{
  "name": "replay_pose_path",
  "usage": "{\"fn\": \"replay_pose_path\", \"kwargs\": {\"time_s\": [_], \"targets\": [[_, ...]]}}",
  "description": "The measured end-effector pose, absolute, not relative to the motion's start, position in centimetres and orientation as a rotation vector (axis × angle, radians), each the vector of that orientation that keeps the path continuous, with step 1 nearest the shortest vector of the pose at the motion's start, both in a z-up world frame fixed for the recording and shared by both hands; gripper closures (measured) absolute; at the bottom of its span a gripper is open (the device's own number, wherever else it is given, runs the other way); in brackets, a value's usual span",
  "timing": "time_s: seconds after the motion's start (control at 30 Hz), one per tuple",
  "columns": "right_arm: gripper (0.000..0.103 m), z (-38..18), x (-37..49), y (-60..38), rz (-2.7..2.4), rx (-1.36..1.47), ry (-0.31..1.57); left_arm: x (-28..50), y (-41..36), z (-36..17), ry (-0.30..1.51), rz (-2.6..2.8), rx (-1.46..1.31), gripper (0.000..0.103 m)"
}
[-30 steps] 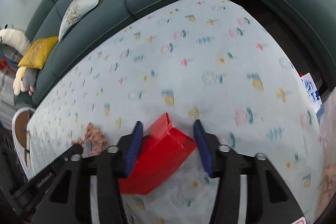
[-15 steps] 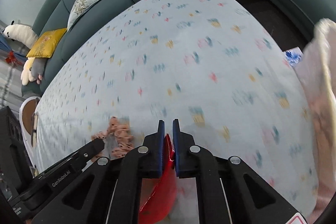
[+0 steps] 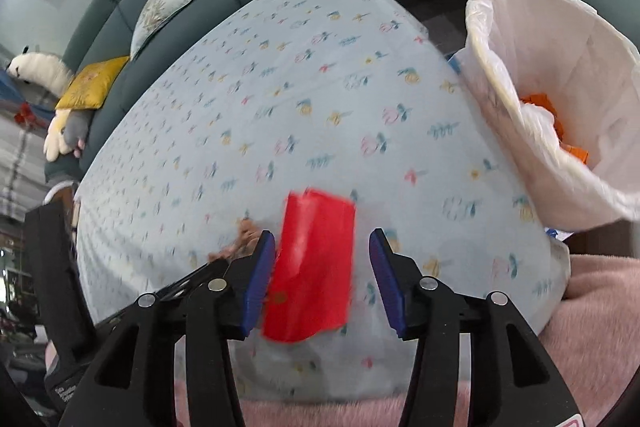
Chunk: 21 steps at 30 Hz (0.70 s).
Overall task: Collect trash
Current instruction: 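Carry the red box and pink scrunchie up over the white-lined bin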
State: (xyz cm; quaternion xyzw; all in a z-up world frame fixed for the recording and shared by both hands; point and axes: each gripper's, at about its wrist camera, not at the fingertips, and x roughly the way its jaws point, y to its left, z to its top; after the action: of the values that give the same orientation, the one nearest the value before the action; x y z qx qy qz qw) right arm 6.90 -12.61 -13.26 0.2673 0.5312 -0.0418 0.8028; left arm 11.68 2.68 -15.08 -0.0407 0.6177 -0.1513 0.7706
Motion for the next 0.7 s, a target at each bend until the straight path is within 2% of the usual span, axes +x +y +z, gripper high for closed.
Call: {"fn": "replay_pose_path", "kwargs": {"time_s": [0.17, 0.23, 0.3, 0.43, 0.7], "targets": [[0.058, -14.2, 6.4, -11.0, -0.064, 0.551, 1.155, 10.4, 2.5, -14.5, 1.323, -0.329, -0.065, 0.095], [0.071, -14.6, 6.3, -10.9, -0.072, 0.534, 1.169, 10.0, 2.7, -14.1, 1.315, -0.323, -0.060, 0.095], [0.081, -15.2, 6.2, -11.2, -0.083, 0.542, 1.182, 9.9, 3.1, -13.9, 1.312, -0.318, -0.061, 0.095], [0.090, -14.4, 5.5, -12.0, -0.093, 0.539, 1.150, 9.6, 3.3, -13.1, 1.294, -0.317, -0.067, 0.095], [0.091, -10.5, 4.5, -14.1, -0.109, 0.537, 1.033, 9.2, 1.2, -9.7, 1.223, -0.363, -0.072, 0.095]]}}
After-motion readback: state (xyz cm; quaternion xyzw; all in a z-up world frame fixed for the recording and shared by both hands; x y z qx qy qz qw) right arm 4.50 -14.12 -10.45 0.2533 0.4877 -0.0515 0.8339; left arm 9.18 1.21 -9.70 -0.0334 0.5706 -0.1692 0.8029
